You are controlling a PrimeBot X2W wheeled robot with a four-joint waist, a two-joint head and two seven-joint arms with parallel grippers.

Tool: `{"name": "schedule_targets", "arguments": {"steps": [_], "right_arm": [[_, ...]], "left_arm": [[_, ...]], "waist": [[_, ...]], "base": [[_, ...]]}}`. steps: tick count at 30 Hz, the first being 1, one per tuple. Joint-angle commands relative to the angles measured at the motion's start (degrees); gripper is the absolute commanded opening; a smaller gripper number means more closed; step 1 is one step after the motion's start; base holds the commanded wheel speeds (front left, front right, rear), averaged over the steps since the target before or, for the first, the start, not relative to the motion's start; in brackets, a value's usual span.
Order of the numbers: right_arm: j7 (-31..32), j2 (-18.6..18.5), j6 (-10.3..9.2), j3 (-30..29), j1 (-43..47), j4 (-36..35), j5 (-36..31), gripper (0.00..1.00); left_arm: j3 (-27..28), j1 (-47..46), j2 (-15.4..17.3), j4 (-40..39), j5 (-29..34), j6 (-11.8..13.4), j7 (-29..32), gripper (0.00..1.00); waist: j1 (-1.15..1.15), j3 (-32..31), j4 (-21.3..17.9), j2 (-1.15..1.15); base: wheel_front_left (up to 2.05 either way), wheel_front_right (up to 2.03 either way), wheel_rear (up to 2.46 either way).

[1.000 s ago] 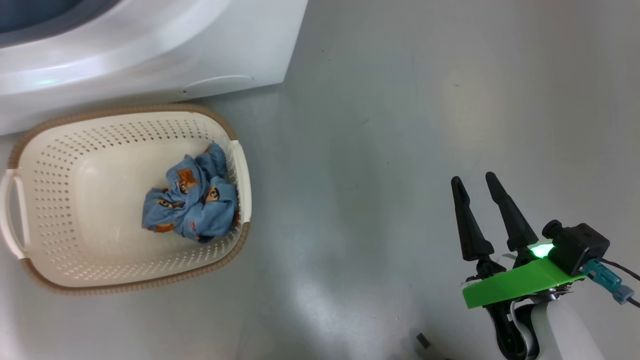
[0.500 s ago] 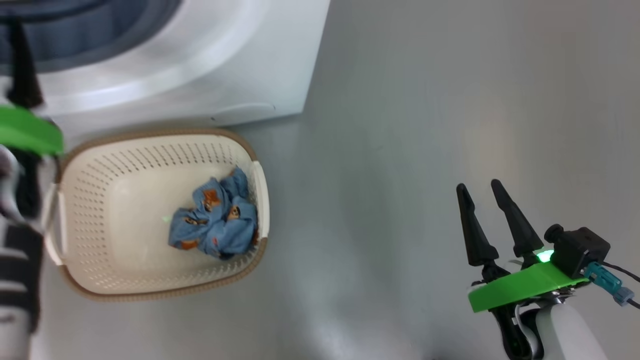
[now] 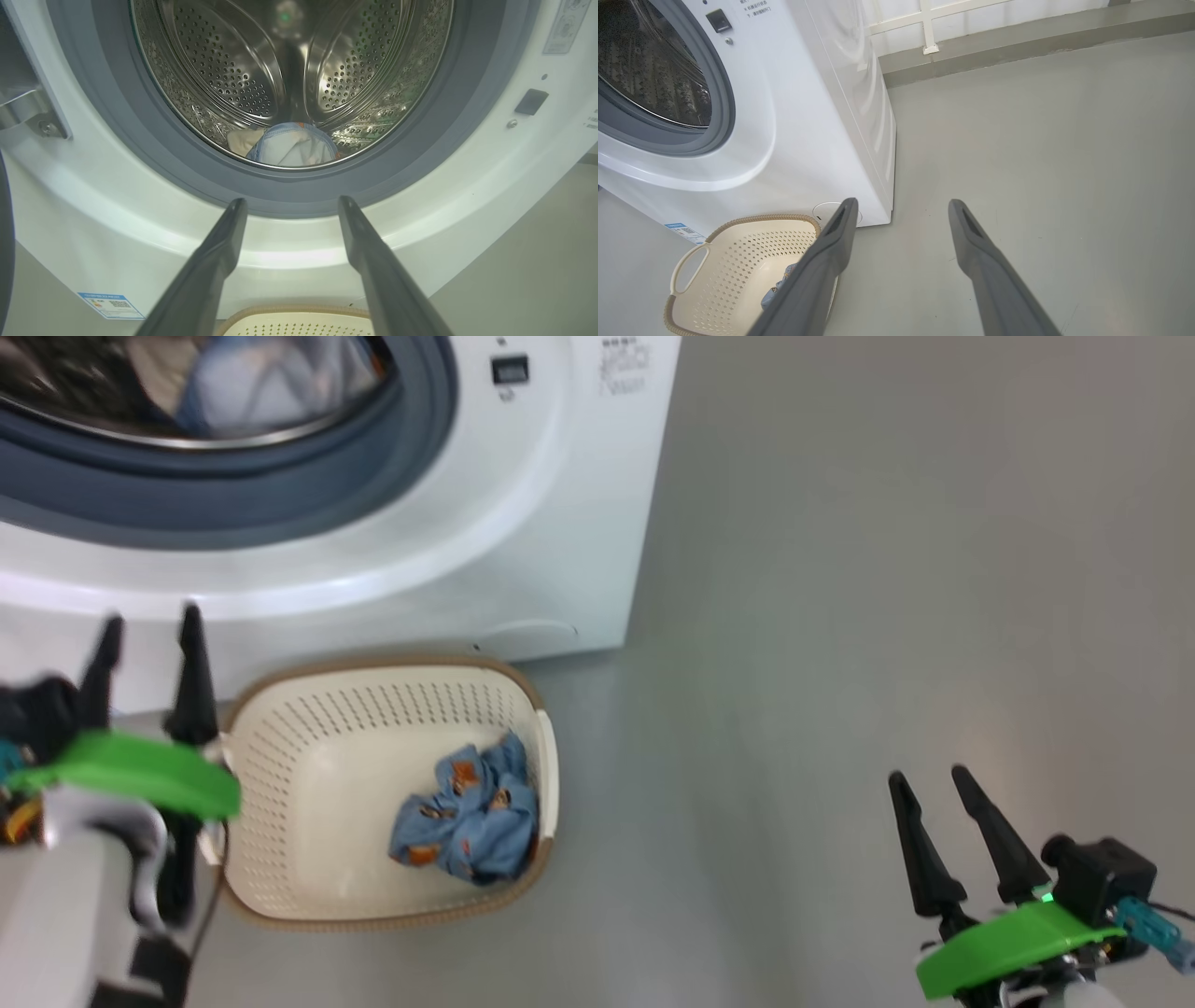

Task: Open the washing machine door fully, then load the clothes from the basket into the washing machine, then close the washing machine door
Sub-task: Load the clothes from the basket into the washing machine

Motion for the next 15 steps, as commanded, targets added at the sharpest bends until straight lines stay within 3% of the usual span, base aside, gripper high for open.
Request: {"name": "schedule_targets", "arguments": {"steps": [1, 15], "right_arm": [[-0.7, -1.1, 0.16, 1.0, 1.5, -0.9, 0.5, 1.00], [-0.7, -4.5, 0.16, 0.4, 7.6, -0.2, 2.2, 1.00]], "left_arm": [[2.0, 2.1, 1.7, -2.2, 0.1, -0.1, -0.1, 1.00], [5.9, 18.6, -1.6, -9.7, 2.2, -0.1, -0.1, 1.00]], "waist": [[0.00, -4.5, 2.5, 0.00], [0.00, -12.8, 4.0, 0.00]], "base": [[0.00, 0.00, 0.00], [0.00, 0.00, 0.00]]}}
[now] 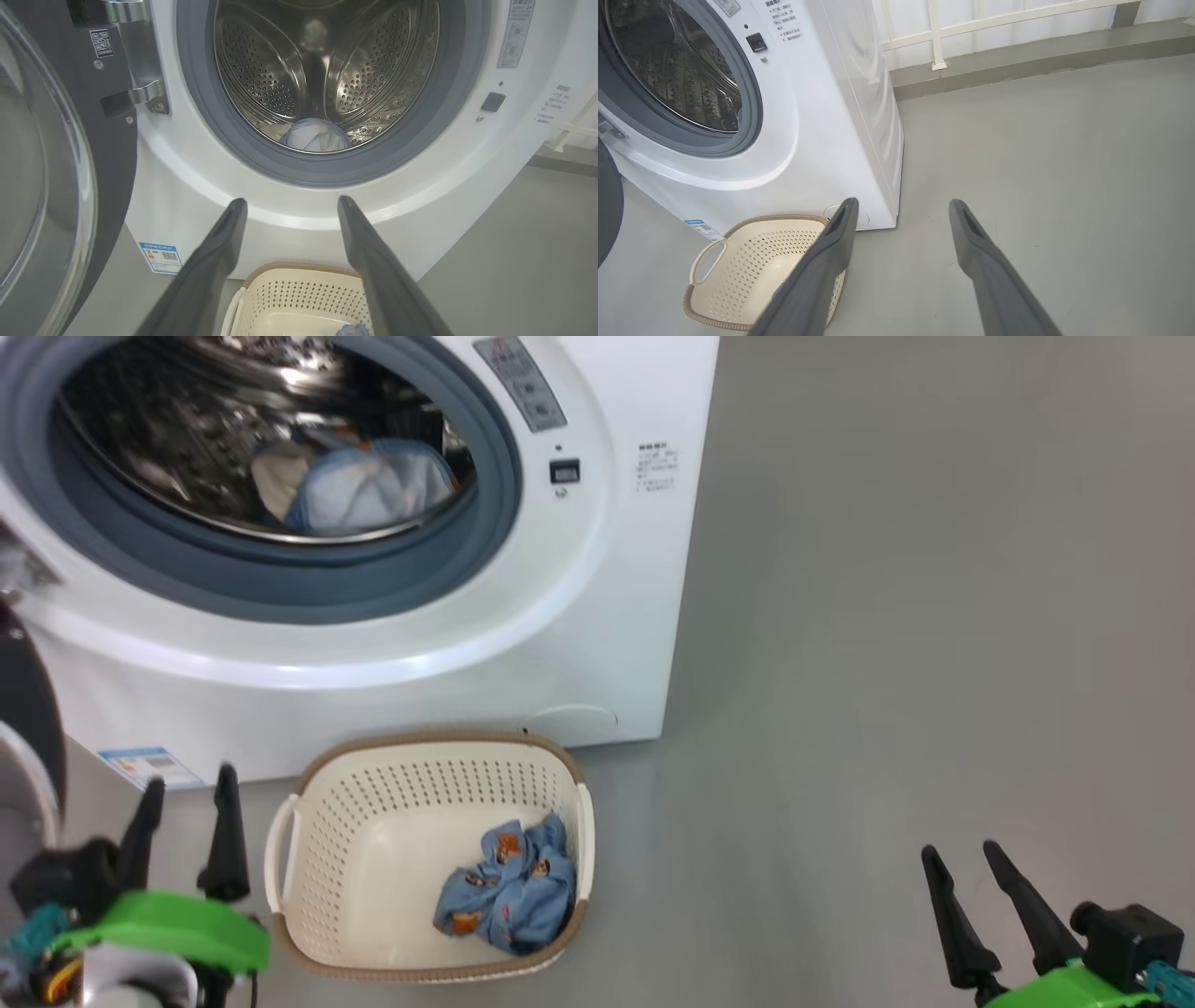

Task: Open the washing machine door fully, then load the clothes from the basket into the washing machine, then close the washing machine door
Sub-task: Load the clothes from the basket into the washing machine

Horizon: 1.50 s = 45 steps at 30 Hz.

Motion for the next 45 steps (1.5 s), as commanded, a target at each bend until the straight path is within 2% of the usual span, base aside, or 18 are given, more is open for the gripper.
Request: {"name": "schedule_targets", "arguments": {"steps": [1, 9, 22, 37, 45], "right_arm": [[-0.7, -1.4, 0.17, 1.0, 0.7, -1.1, 0.8, 1.00], [-0.7, -2.1, 0.17, 0.7, 2.3, -1.5, 1.1, 1.00], [-0.7, -2.3, 0.17, -0.9, 4.3, -2.5, 1.1, 1.00], [-0.7, -1.6, 0.17, -0.6, 2.6, -3.0, 0.7, 1.00], [-0.7, 0.4, 0.17, -0.4, -0.3, -3.2, 0.3, 1.00]], "left_arm": [[2.2, 1.0, 1.3, -2.3, 1.0, -0.1, -0.2, 1.00], [3.9, 7.4, 1.0, -6.5, 2.0, -0.1, -0.2, 1.00], [7.7, 16.6, -1.8, -13.8, 4.0, -0.1, -0.2, 1.00], [7.6, 15.5, -2.4, -13.9, 4.0, -0.1, -0.2, 1.00], [4.5, 13.9, -2.9, -10.7, 3.1, -0.1, -0.2, 1.00]], "waist": [[0.00, -2.0, 0.7, 0.00], [0.00, -3.7, 0.3, 0.00], [0.00, -4.8, 0.5, 0.00], [0.00, -2.5, 0.1, 0.00], [0.00, 0.8, -0.4, 0.00]], "base": [[0.00, 0.00, 0.00], [0.00, 0.00, 0.00], [0.00, 0.00, 0.00], [0.00, 0.00, 0.00], [0.00, 0.00, 0.00]]}}
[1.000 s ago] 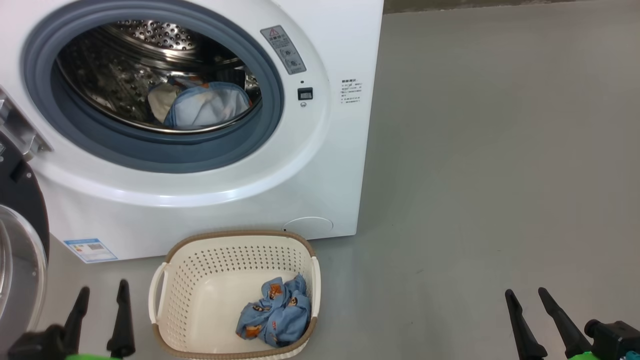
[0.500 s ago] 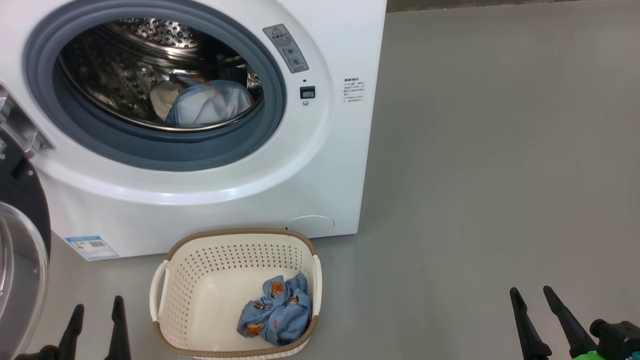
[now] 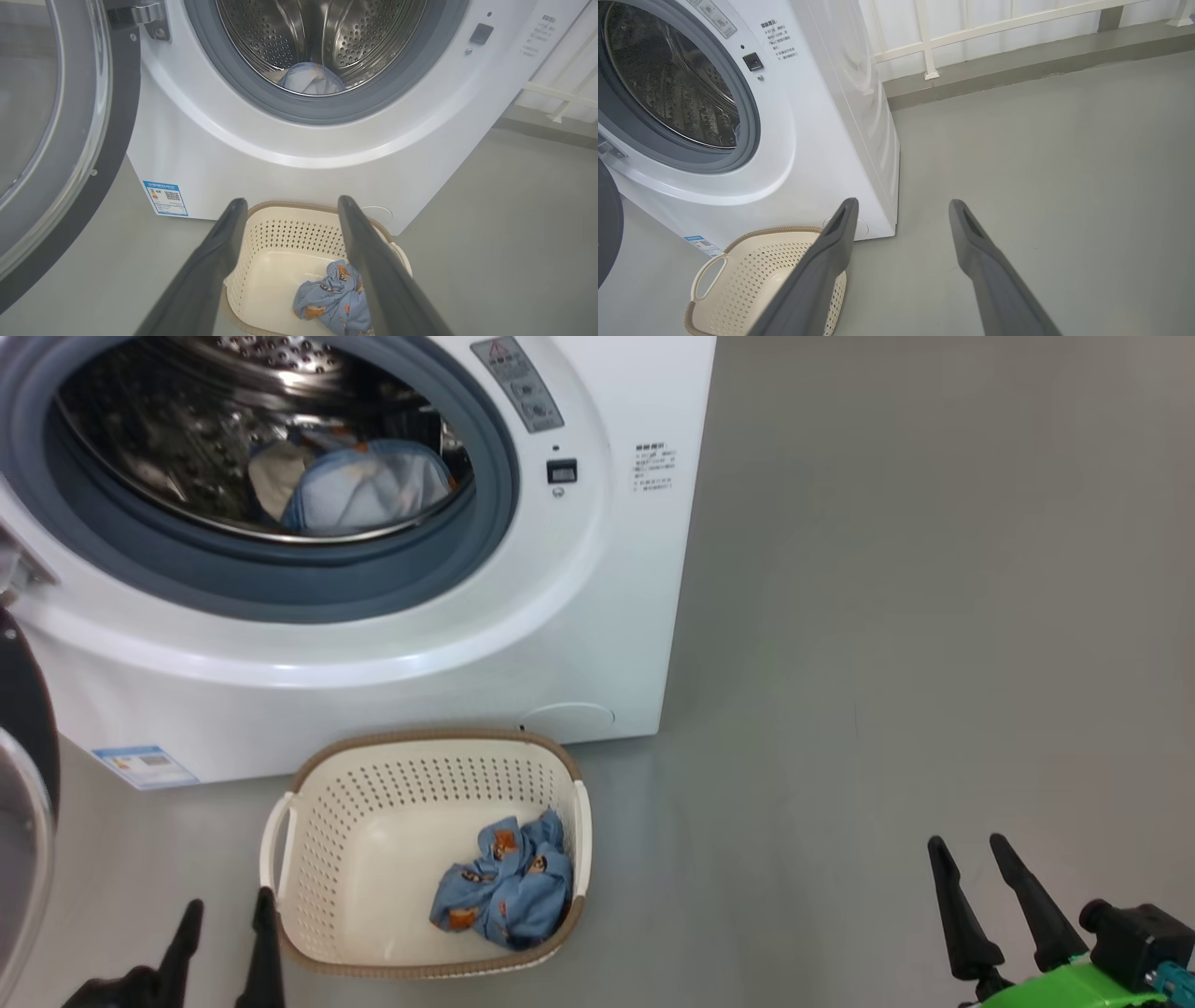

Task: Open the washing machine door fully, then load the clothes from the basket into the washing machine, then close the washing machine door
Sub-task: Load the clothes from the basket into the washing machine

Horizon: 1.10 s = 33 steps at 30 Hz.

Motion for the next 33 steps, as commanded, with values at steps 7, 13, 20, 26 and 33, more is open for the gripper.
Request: {"name": "schedule_targets", "arguments": {"steps": [7, 13, 20, 26, 33], "right_arm": [[-0.7, 1.1, 0.16, 1.4, -4.3, -2.0, -1.2, 1.00], [-0.7, 2.7, 0.16, 1.7, -7.5, -2.7, -2.1, 1.00], [-0.7, 3.9, 0.16, 2.1, -11.0, -3.3, -2.9, 1.00], [-0.7, 4.9, 0.16, 2.5, -13.1, -3.9, -3.4, 1.00], [-0.7, 5.6, 0.16, 3.0, -15.4, -4.5, -3.7, 1.00]], "left_arm": [[-3.0, -6.7, 1.8, 3.3, -1.3, -0.1, -0.2, 1.00], [-8.9, -13.1, 4.4, 9.2, -3.0, -0.1, -0.2, 1.00], [-16.7, -20.4, 7.2, 16.1, -5.5, -0.1, -0.2, 1.00], [-22.8, -26.6, 8.8, 20.9, -7.9, -0.1, -0.2, 1.00], [-28.4, -32.8, 10.6, 25.2, -10.8, -0.1, -0.2, 1.00]], "waist": [[0.00, 6.6, 0.0, 0.00], [0.00, 12.3, -0.2, 0.00], [0.00, 18.2, -1.1, 0.00], [0.00, 22.8, -2.2, 0.00], [0.00, 27.9, -3.1, 0.00]], "base": [[0.00, 0.00, 0.00], [0.00, 0.00, 0.00], [0.00, 0.00, 0.00], [0.00, 0.00, 0.00], [0.00, 0.00, 0.00]]}}
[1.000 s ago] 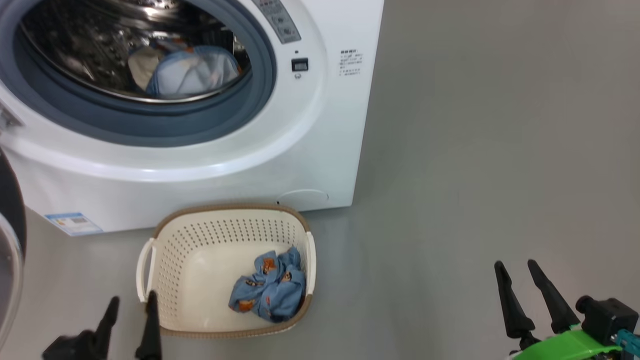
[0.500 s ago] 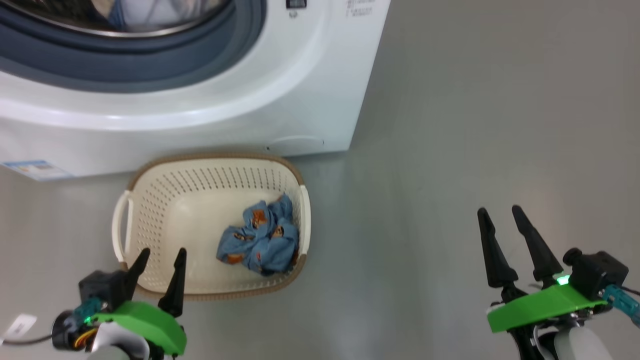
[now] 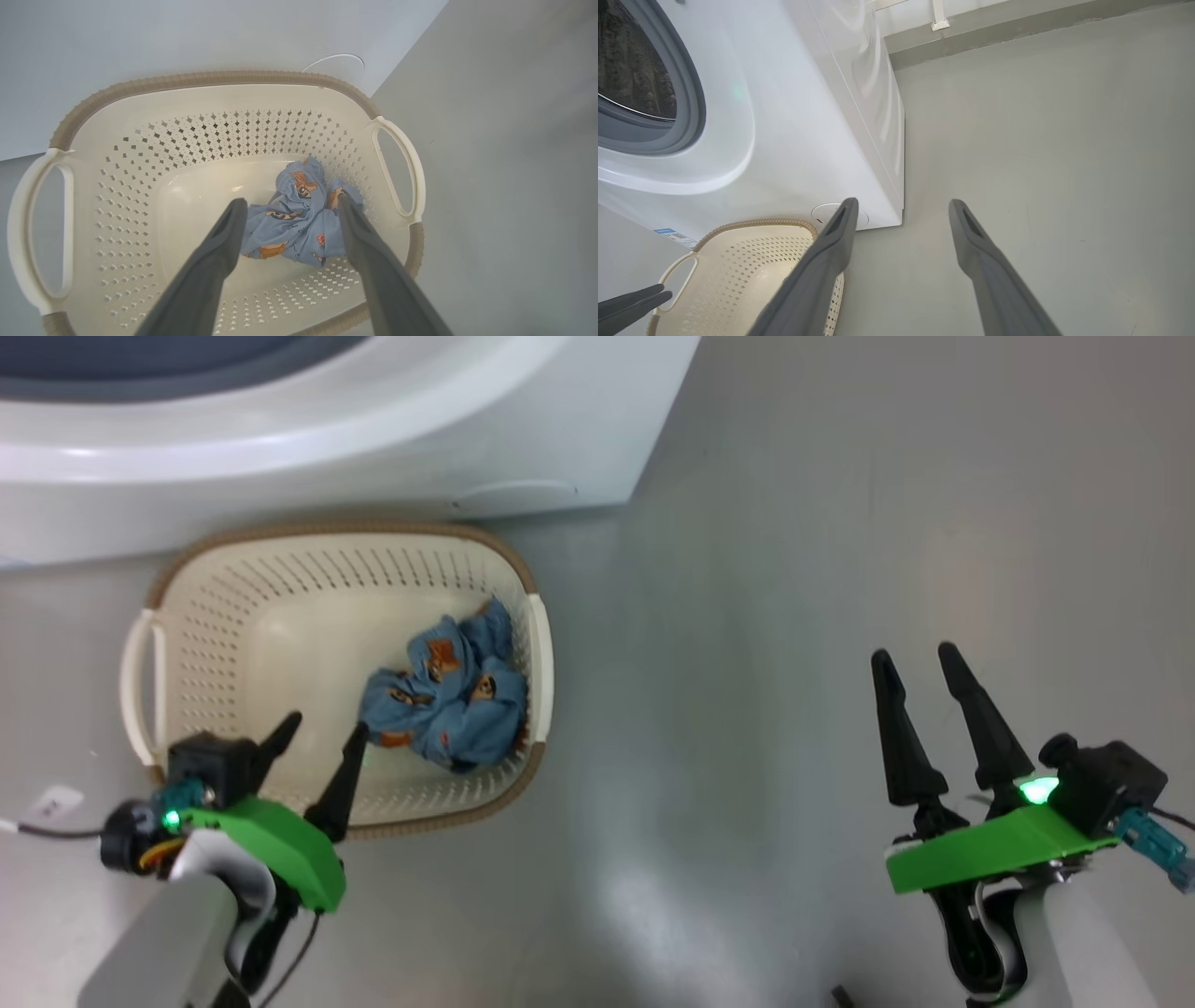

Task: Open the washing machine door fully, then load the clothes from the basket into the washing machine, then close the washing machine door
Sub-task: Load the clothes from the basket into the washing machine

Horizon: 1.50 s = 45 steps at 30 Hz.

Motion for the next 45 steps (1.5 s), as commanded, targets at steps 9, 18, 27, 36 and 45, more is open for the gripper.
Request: {"name": "schedule_targets", "arguments": {"steps": [9, 18, 27, 36, 45], "right_arm": [[-0.7, 0.8, 0.16, 2.2, -3.1, -2.3, -0.9, 1.00], [-0.7, 0.8, 0.16, 3.1, -4.4, -2.8, 0.4, 1.00], [-0.7, 0.8, 0.16, 3.8, -5.1, -3.3, 1.6, 1.00], [-0.7, 0.8, 0.16, 4.8, -5.5, -3.8, 2.3, 1.00], [-0.7, 0.8, 0.16, 5.5, -5.5, -4.5, 2.7, 1.00]], "left_arm": [[-5.5, -9.7, 4.8, 4.7, -4.7, -0.1, -0.2, 1.00], [-15.6, -14.2, 6.3, 5.2, -9.6, -0.1, -0.2, 1.00], [-25.1, -17.5, 8.1, 5.7, -15.1, -0.1, -0.2, 1.00], [-31.6, -21.2, 9.3, 7.4, -18.8, -0.1, -0.2, 1.00], [-36.7, -24.6, 10.2, 9.3, -22.5, -0.1, -0.2, 1.00]], "waist": [[0.00, 10.1, -2.8, 0.00], [0.00, 13.0, -4.2, 0.00], [0.00, 15.3, -5.7, 0.00], [0.00, 17.8, -7.0, 0.00], [0.00, 19.9, -8.0, 0.00]], "base": [[0.00, 0.00, 0.00], [0.00, 0.00, 0.00], [0.00, 0.00, 0.00], [0.00, 0.00, 0.00], [0.00, 0.00, 0.00]]}}
